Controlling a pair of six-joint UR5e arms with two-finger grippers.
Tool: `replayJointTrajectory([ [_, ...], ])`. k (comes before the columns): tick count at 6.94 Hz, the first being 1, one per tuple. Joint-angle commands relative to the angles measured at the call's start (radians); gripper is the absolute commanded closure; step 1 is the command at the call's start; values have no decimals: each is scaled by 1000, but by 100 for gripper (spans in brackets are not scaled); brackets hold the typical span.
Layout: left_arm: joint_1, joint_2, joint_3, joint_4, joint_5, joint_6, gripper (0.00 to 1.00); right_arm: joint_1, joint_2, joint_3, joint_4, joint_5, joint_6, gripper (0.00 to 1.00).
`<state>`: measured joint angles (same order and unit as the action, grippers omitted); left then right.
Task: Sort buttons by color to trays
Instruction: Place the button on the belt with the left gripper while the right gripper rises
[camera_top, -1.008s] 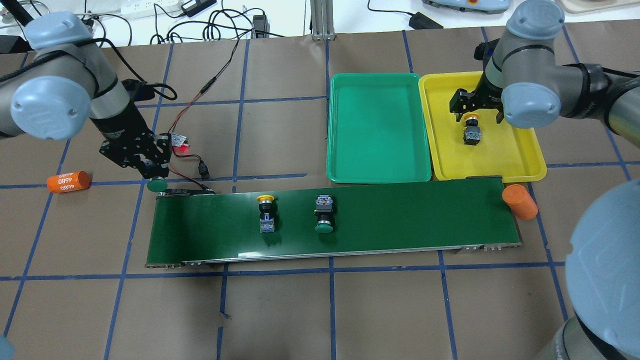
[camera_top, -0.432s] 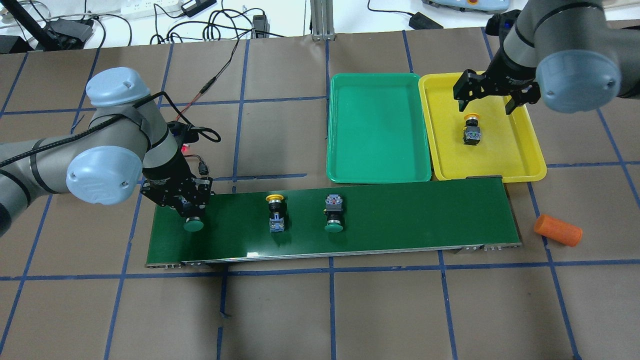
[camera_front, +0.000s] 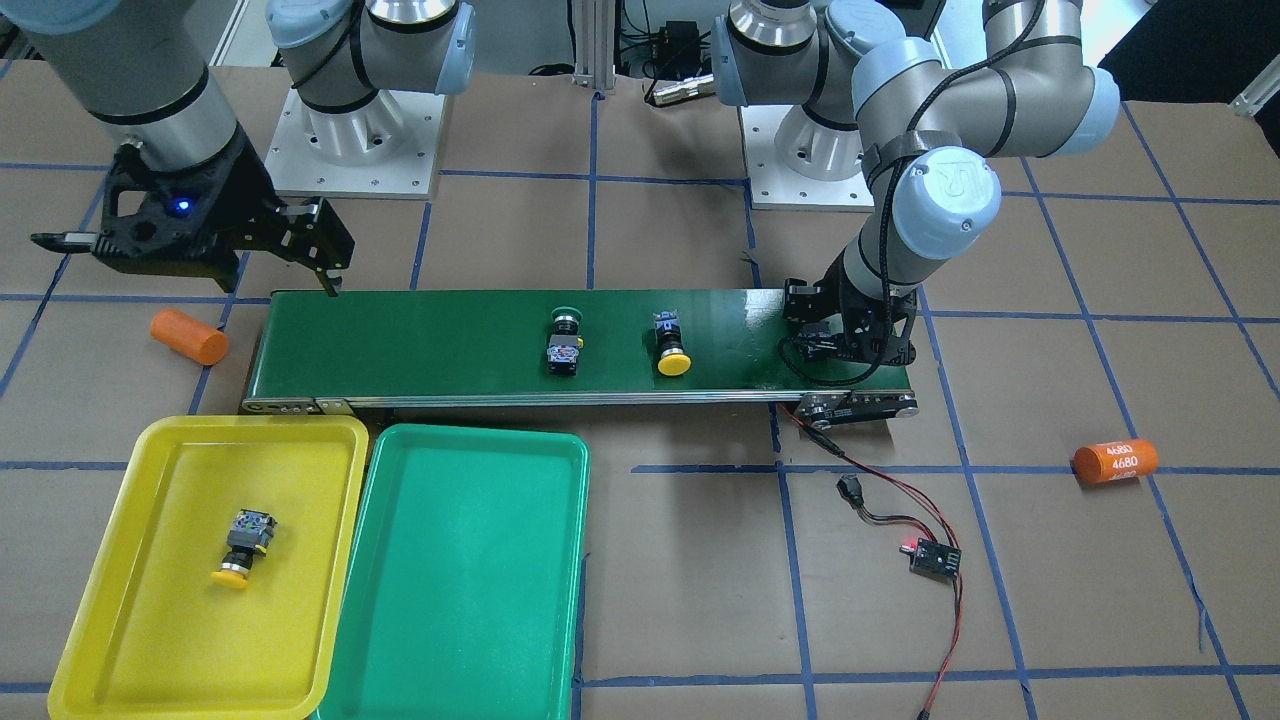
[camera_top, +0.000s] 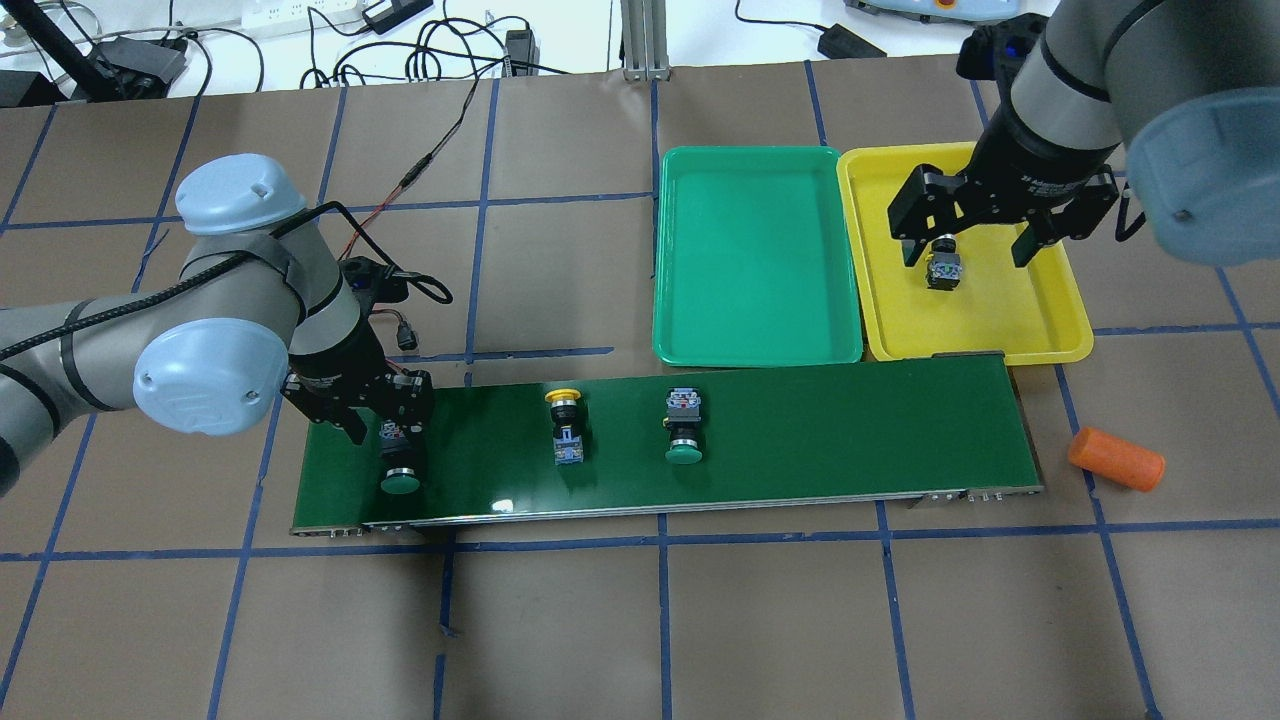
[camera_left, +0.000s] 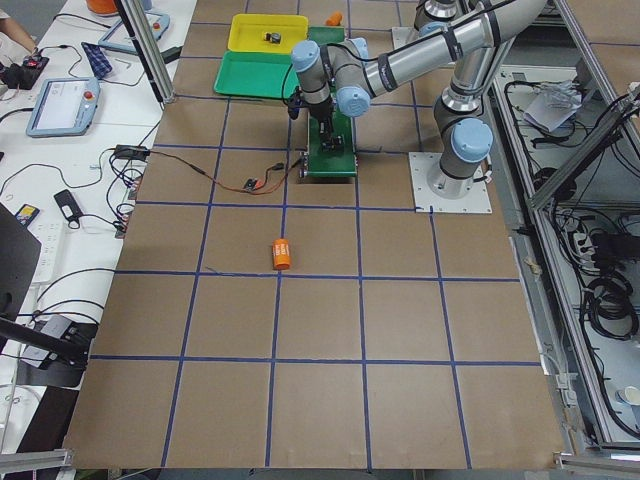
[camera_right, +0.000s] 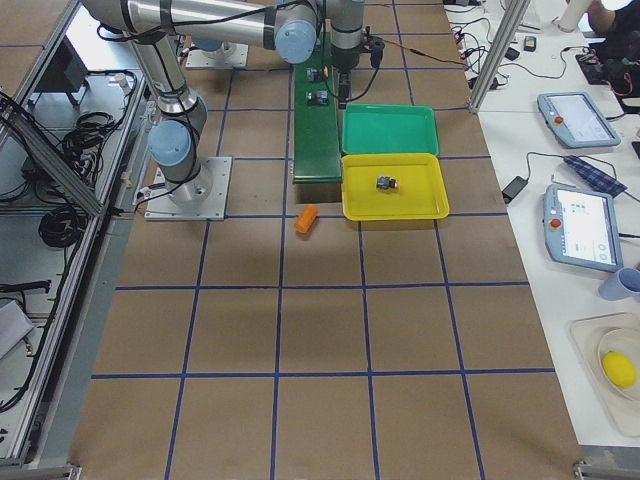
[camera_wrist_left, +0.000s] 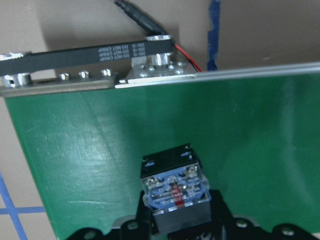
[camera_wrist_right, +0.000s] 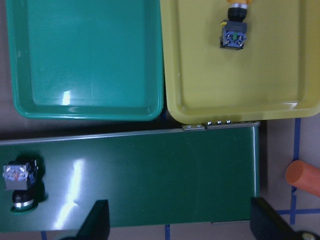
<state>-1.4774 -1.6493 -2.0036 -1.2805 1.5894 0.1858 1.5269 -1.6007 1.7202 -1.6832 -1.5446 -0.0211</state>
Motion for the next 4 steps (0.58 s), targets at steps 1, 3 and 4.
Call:
replayJointTrajectory([
  [1,85,-27,156,-38,6,134,0,47,11,60,11,3,1,0],
  [3,326,-101,255,-63,6,597,0,50,15,97,-38,3,54,0],
  [4,398,-142,261,-6,9,829,0,67,25,99,-55,4,56,0],
])
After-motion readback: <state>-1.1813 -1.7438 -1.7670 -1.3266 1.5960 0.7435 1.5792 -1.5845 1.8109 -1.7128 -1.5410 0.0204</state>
